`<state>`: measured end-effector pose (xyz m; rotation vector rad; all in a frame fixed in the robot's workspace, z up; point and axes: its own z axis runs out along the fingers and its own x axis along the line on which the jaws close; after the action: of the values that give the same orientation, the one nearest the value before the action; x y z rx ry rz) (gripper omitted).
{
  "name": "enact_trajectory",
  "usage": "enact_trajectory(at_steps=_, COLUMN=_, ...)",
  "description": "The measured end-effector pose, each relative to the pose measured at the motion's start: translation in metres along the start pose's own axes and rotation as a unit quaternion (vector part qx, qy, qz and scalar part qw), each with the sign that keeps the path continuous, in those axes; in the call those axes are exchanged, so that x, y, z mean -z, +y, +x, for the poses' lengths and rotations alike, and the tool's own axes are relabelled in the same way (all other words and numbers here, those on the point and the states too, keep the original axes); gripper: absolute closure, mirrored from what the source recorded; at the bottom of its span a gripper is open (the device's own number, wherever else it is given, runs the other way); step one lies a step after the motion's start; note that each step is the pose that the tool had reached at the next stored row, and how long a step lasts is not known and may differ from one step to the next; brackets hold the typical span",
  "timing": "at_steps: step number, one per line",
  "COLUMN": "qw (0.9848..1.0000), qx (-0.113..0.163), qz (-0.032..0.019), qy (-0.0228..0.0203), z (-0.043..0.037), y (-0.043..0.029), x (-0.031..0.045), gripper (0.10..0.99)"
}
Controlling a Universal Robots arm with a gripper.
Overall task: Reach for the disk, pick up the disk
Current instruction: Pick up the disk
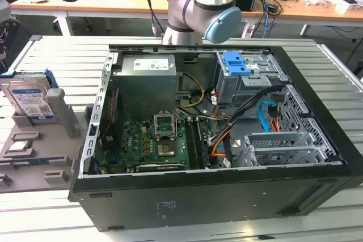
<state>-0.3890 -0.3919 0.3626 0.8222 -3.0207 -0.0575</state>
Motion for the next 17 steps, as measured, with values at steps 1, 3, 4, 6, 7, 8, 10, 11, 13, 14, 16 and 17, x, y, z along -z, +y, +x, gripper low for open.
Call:
enact_trajectory(at_steps=1, qw=1.0, qx=0.005, qz=0.0, qy=0.0002, z=0.0, y=0.0, x=0.0, gripper=0.98)
enact_trajectory(at_steps=3, qw=0.9999, qx=0.014, qz=0.0, qy=0.0005, z=0.0, y=0.0, x=0.0, gripper=0.98)
enact_trajectory(at_steps=4, qw=0.9998, qx=0.021, qz=0.0, qy=0.0008, z=0.0, y=0.0, x=0.0, gripper=0.98)
enact_trajectory(at_steps=6, qw=0.9995, qx=0.033, qz=0.0, qy=0.0013, z=0.0, y=0.0, x=0.0, gripper=0.98)
enact_trajectory(at_steps=7, qw=0.9993, qx=0.037, qz=0.0, qy=0.0014, z=0.0, y=0.0, x=0.0, gripper=0.98)
enact_trajectory(at_steps=8, qw=0.9992, qx=0.041, qz=0.0, qy=0.0016, z=0.0, y=0.0, x=0.0, gripper=0.98)
enact_trajectory(at_steps=10, qw=0.9987, qx=0.05, qz=0.0, qy=0.0019, z=0.0, y=0.0, x=0.0, gripper=0.98)
enact_trajectory(at_steps=11, qw=0.9984, qx=0.057, qz=0.0, qy=0.0022, z=0.0, y=0.0, x=0.0, gripper=0.98)
enact_trajectory(at_steps=13, qw=0.9976, qx=0.07, qz=0.0, qy=0.0027, z=0.0, y=0.0, x=0.0, gripper=0.98)
enact_trajectory(at_steps=14, qw=0.997, qx=0.077, qz=0.0, qy=0.0029, z=0.0, y=0.0, x=0.0, gripper=0.98)
enact_trajectory(at_steps=16, qw=0.9961, qx=0.088, qz=0.0, qy=0.0034, z=0.0, y=0.0, x=0.0, gripper=0.98)
enact_trajectory(at_steps=17, qw=0.9957, qx=0.093, qz=0.0, qy=0.0035, z=0.0, y=0.0, x=0.0, gripper=0.98)
